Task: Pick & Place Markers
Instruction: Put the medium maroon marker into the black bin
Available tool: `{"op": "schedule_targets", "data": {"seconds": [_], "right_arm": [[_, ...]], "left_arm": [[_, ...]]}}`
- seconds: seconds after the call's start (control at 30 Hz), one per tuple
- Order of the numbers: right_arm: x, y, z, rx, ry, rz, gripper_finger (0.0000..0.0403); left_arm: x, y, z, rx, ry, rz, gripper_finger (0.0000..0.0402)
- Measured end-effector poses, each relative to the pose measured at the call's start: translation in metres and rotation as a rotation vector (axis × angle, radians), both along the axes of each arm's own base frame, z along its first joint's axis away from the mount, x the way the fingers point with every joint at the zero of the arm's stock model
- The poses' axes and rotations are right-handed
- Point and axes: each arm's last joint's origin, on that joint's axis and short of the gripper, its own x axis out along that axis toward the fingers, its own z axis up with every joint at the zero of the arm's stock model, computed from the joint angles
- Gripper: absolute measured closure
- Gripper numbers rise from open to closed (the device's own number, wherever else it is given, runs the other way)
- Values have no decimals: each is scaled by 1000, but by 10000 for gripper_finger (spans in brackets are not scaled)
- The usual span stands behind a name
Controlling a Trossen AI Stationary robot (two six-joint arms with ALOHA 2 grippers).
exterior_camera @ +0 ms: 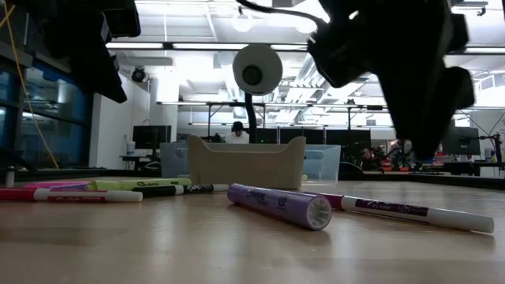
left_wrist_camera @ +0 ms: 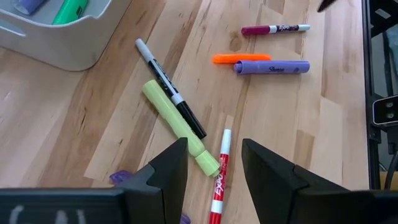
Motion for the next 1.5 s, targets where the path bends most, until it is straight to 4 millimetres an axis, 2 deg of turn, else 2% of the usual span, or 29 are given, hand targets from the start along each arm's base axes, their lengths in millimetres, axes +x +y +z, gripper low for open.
{"op": "schedule_targets", "data": {"seconds": [0.33, 0.6, 0.87, 1.07, 1.5], "right_arm": [[3, -5, -7, -126, -57, 27, 222], [13, 7, -35, -83, -51, 55, 222], [14, 14, -52, -151, -34, 62, 223], [10, 21, -64, -256, -39, 134, 247], [4, 27, -66, -379, -76, 300, 291]], "left_arm": [[0, 0, 0, -11, 3, -1, 252], [-1, -1, -1, -28, 15, -10, 252], [-1, -1, -1, -35, 24, -15, 252], [-1, -1, -1, -34, 26, -15, 252], [-2, -1, -1, -32, 30, -17, 252]]}}
